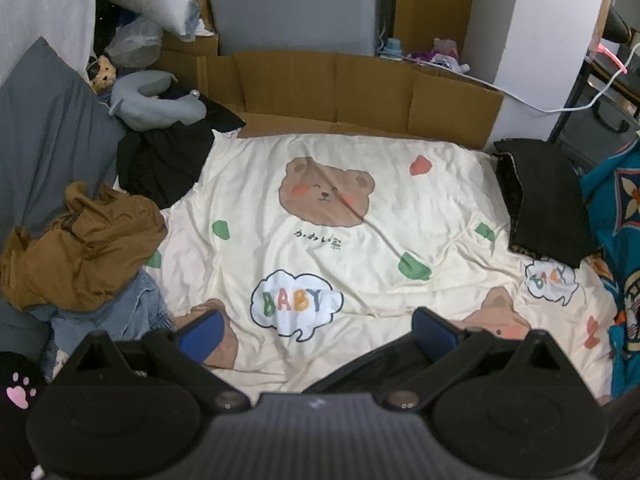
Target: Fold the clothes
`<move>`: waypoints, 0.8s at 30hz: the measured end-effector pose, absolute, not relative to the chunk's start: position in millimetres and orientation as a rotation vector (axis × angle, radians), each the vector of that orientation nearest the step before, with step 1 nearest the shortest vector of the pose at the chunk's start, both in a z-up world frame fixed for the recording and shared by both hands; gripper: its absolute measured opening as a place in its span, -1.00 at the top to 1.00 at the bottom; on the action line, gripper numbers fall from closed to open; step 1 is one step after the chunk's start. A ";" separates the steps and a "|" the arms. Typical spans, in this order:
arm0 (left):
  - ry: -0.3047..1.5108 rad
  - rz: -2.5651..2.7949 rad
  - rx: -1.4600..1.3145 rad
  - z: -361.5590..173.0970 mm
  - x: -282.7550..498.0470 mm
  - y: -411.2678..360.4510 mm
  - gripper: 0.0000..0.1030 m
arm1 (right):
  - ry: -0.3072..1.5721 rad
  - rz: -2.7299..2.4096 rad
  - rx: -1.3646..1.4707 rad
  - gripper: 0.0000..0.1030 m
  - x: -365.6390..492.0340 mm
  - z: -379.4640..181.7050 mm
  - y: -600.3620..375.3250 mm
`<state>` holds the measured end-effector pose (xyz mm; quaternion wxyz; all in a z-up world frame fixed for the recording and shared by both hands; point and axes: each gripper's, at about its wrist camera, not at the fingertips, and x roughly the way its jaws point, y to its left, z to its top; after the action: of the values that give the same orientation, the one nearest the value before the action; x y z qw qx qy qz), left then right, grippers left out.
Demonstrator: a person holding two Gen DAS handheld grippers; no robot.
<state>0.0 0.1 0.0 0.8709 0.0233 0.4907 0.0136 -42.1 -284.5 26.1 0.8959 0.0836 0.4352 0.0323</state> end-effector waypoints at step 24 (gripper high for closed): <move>1.097 0.021 0.000 -0.8 10.8 4.6 -0.97 | 0.892 0.074 0.165 -0.98 -41.7 27.2 -280.0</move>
<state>10.8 4.6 -0.8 0.8534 -0.0002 0.5212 0.0098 -41.7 -280.0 27.2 0.8982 0.0798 0.4308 0.0355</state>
